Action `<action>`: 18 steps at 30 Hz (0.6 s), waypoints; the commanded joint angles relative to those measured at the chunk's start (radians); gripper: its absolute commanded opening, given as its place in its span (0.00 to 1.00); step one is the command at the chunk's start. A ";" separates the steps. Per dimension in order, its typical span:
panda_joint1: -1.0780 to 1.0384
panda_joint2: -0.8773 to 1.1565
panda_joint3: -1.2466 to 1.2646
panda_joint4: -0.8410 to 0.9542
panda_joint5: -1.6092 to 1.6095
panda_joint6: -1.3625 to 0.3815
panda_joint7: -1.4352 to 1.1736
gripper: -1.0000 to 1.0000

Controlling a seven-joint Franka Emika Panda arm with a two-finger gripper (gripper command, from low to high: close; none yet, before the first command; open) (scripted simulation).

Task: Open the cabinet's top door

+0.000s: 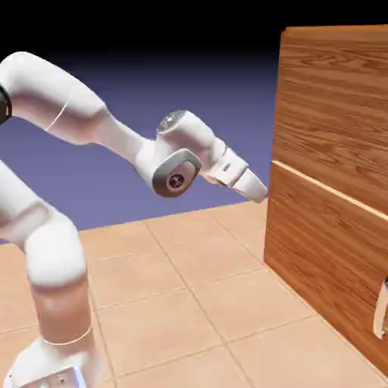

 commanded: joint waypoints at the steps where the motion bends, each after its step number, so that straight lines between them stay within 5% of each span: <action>1: 0.026 -0.009 -0.030 0.021 -0.044 0.004 -0.040 0.50; 18: 0.465 -0.165 -0.535 0.369 -0.783 0.067 -0.714 0.50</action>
